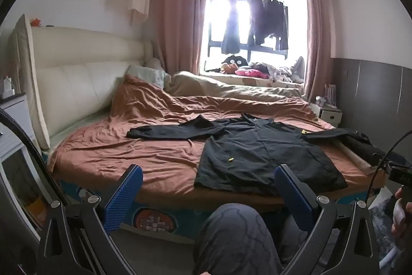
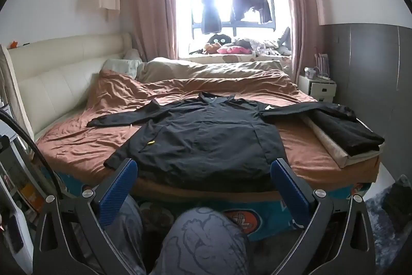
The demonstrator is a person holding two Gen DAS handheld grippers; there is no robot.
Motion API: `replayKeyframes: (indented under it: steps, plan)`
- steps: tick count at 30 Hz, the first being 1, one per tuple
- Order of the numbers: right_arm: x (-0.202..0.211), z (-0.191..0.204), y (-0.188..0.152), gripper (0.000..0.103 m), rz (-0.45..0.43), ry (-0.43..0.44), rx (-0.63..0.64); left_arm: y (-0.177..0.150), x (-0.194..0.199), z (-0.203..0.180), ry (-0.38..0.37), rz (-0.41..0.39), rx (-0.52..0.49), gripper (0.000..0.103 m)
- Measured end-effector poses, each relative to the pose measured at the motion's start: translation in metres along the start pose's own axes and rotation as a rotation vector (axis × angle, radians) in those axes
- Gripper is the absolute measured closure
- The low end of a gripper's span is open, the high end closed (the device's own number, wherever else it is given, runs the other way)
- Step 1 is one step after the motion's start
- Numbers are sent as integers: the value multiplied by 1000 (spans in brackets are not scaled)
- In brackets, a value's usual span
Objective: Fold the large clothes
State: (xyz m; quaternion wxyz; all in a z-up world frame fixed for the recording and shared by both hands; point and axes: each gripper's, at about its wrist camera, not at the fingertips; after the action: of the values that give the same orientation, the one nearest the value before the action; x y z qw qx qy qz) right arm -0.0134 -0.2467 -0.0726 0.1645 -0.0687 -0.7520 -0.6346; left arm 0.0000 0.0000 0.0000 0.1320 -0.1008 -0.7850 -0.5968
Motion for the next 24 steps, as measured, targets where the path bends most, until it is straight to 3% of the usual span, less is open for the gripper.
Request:
replayKeyframes:
  steps: [24]
  plan:
    - [2,0,2,0,5,-2,0,0,7,-5,-38,-17,-9,0]
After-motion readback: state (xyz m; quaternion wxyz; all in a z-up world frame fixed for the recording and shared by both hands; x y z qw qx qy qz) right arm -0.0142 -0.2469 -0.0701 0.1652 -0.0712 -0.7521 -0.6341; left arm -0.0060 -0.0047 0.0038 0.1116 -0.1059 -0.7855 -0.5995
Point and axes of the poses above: each gripper's, at about its wrist camera, not at the fingertips, and x roughly against the way its jaws point, z to its left, y to its top, and after that the axes turned 12 degrees about x, right-handed
